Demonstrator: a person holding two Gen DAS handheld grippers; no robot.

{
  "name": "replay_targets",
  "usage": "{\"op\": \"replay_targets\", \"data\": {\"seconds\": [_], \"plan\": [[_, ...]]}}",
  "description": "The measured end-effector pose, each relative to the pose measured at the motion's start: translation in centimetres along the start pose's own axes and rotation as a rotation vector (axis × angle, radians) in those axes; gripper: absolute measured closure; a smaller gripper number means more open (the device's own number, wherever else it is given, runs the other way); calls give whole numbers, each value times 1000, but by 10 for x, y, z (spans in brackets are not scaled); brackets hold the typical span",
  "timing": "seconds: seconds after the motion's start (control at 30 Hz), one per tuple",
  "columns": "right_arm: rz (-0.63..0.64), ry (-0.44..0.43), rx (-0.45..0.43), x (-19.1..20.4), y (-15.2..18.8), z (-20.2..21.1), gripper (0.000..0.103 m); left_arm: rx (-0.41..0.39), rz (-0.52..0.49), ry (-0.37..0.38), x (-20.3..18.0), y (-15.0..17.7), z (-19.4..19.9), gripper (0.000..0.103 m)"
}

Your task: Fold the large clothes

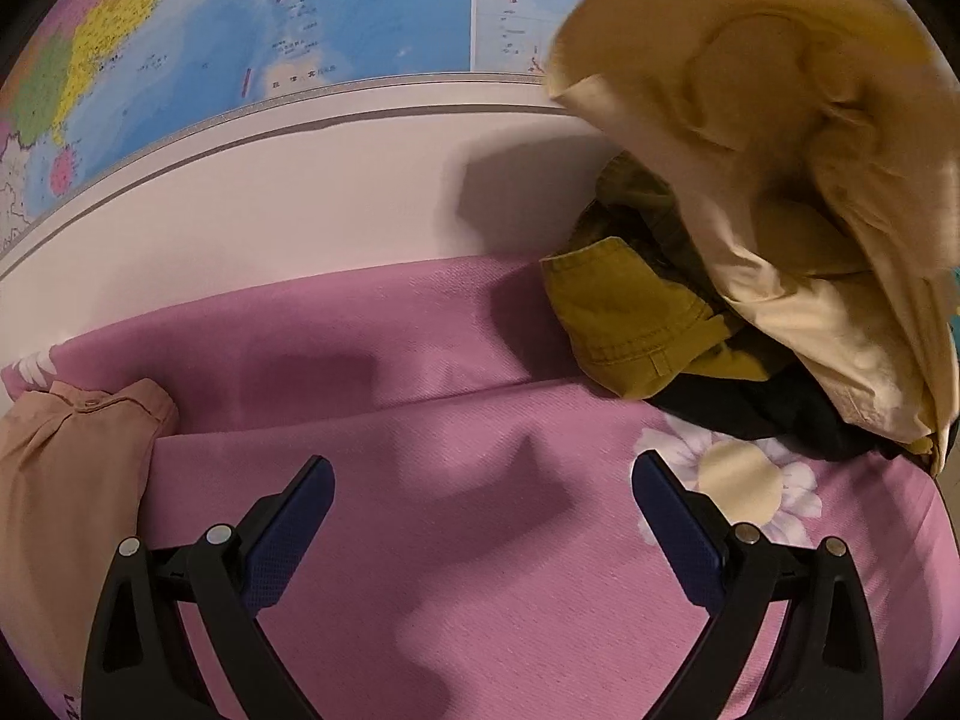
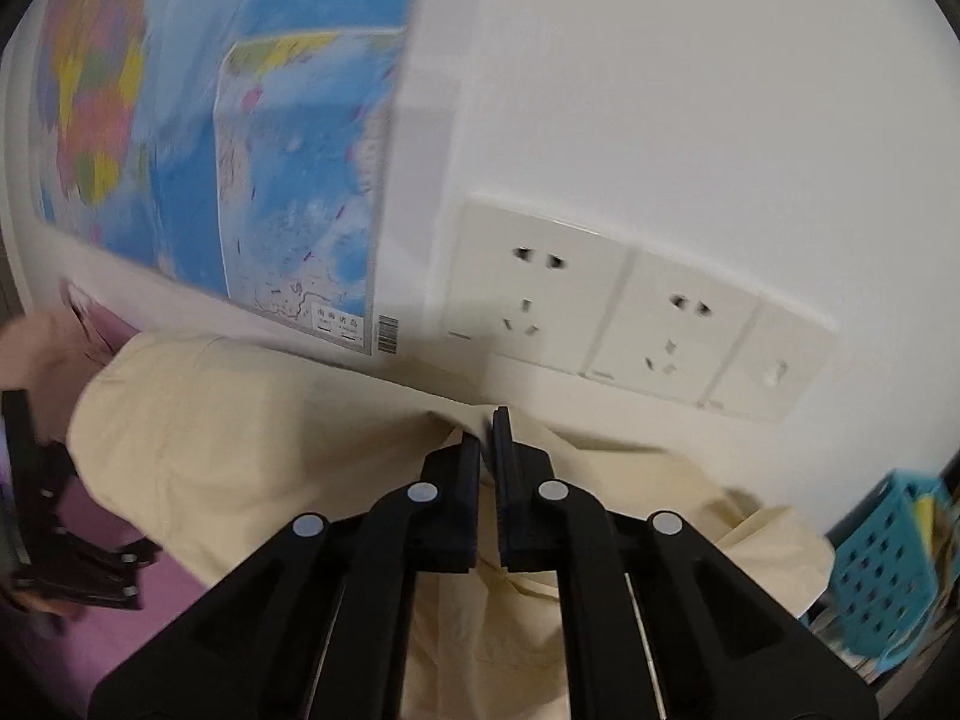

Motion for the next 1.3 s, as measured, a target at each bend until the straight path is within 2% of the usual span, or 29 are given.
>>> {"op": "replay_targets", "data": {"seconds": [0.03, 0.07, 0.1, 0.13, 0.2, 0.27, 0.33, 0.37, 0.4, 0.53, 0.6, 0.63, 0.67, 0.7, 0.73, 0.77, 0.83, 0.87, 0.9, 0.93, 0.97, 1.0, 1.03, 1.07, 1.1, 1.13, 1.23, 1.3], "plan": [[8, -6, 6, 5, -1, 4, 73, 2, 2, 1, 0, 0, -1, 7], [41, 9, 24, 11, 2, 7, 40, 2, 3, 2, 1, 0, -1, 7], [96, 62, 27, 18, 11, 10, 27, 2, 3, 1, 0, 0, 0, 7], [129, 74, 17, 27, 18, 14, 22, 1, 1, -1, 1, 1, 1, 7], [180, 41, 31, 46, 37, 19, 22, 0, 3, 0, 1, 2, 3, 7], [242, 50, 37, 73, 52, 19, 14, 2, 6, -2, 3, 3, 2, 7], [281, -1, 21, 100, 74, 29, 13, 4, 8, -3, 4, 3, 0, 7], [295, -32, 4, 111, 84, 33, 9, 5, 8, -4, 4, 3, -1, 7], [335, -25, 3, 122, 94, 33, 8, 7, 9, -5, 4, 2, -3, 7], [523, 129, 85, 159, 107, -8, 8, 17, 8, -3, 3, 3, -8, 7], [588, 232, 94, 164, 108, -25, 12, 13, 1, -8, 4, 5, -9, 7], [600, 263, 90, 164, 106, -32, 19, 13, 1, -10, 5, 5, -9, 7], [581, 265, 76, 162, 101, -35, 35, 14, 5, -11, 6, 5, -9, 7], [547, 260, 67, 157, 95, -36, 46, 15, 9, -12, 7, 5, -10, 7], [489, 230, 61, 150, 89, -33, 68, 16, 13, -12, 9, 4, -11, 7], [435, 206, 46, 143, 85, -28, 84, 15, 15, -14, 11, 3, -11, 7], [328, 194, -18, 126, 80, -11, 84, 10, 18, -14, 14, 2, -15, 7], [297, 185, -30, 120, 77, -8, 78, 10, 19, -14, 12, 2, -16, 7], [283, 173, -33, 117, 76, -9, 70, 12, 20, -13, 13, 3, -17, 7], [290, 188, -42, 117, 76, -11, 53, 18, 18, -11, 13, 3, -21, 7], [315, 192, -32, 121, 76, -15, 48, 21, 16, -12, 14, 4, -22, 7], [348, 195, -11, 125, 76, -22, 50, 25, 15, -15, 14, 4, -24, 7], [368, 190, 1, 132, 77, -25, 60, 30, 12, -15, 15, 5, -26, 7], [376, 180, 12, 133, 76, -32, 74, 31, 11, -16, 15, 6, -27, 7], [370, 183, 16, 131, 73, -35, 81, 30, 10, -18, 17, 6, -28, 7], [341, 167, 7, 126, 67, -30, 94, 28, 9, -19, 18, 5, -29, 7], [218, 132, -109, 100, 42, 13, 97, 22, 13, -4, 22, 2, -31, 7], [124, 147, -200, 68, 20, 60, 98, 7, 11, 16, 20, 1, -28, 7]]}}
Point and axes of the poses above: each gripper's, at about its wrist camera, not at the fingertips, and z roughly against the way its jaws point, x to its left, y to its underside, the point moved 3 cm from there along -z, roughly the way its jaws point, and after that the axes turned 13 degrees about z, right-handed, at the moved point
